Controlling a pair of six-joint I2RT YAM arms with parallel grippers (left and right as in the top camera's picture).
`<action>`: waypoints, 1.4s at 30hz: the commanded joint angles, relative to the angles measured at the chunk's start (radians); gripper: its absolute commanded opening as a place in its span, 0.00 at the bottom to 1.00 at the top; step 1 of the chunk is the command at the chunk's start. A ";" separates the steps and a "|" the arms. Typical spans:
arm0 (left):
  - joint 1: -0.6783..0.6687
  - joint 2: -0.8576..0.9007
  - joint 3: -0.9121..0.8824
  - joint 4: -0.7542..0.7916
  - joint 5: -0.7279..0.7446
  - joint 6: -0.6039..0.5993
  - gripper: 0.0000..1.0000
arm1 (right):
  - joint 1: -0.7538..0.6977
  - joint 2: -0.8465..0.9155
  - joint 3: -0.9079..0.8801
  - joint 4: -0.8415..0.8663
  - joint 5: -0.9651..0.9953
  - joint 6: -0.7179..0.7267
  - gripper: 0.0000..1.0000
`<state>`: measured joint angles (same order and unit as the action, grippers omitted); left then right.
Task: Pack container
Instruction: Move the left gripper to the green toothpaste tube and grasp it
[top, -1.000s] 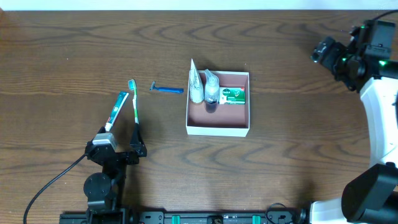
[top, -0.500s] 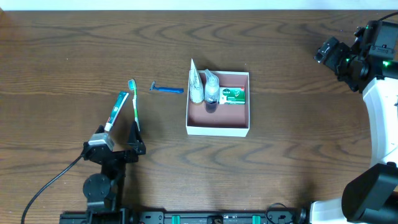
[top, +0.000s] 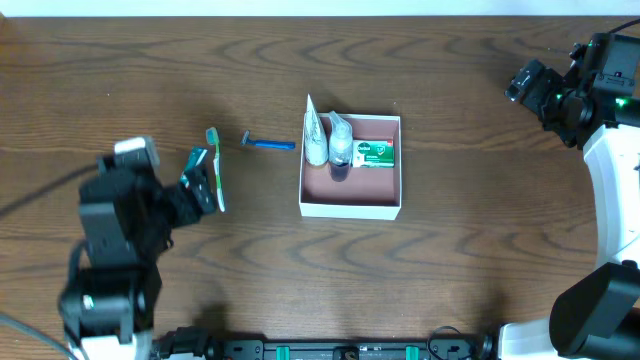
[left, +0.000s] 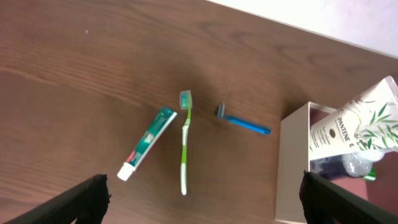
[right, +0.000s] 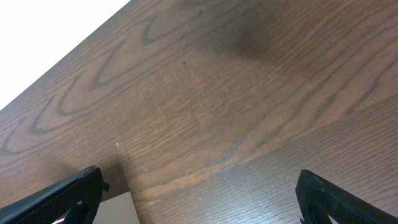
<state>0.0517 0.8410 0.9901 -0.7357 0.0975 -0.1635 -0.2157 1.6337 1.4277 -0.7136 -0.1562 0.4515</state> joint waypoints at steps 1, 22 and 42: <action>0.006 0.084 0.087 -0.052 -0.005 0.092 0.98 | -0.007 -0.014 0.015 0.002 0.007 -0.011 0.99; 0.085 0.628 0.089 0.139 -0.199 0.261 0.98 | -0.006 -0.014 0.015 0.002 0.007 -0.011 0.99; 0.096 0.893 0.085 0.143 -0.188 0.324 0.98 | -0.006 -0.014 0.015 0.002 0.007 -0.011 0.99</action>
<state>0.1417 1.6974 1.0645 -0.5938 -0.0860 0.1398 -0.2157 1.6337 1.4277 -0.7136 -0.1558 0.4515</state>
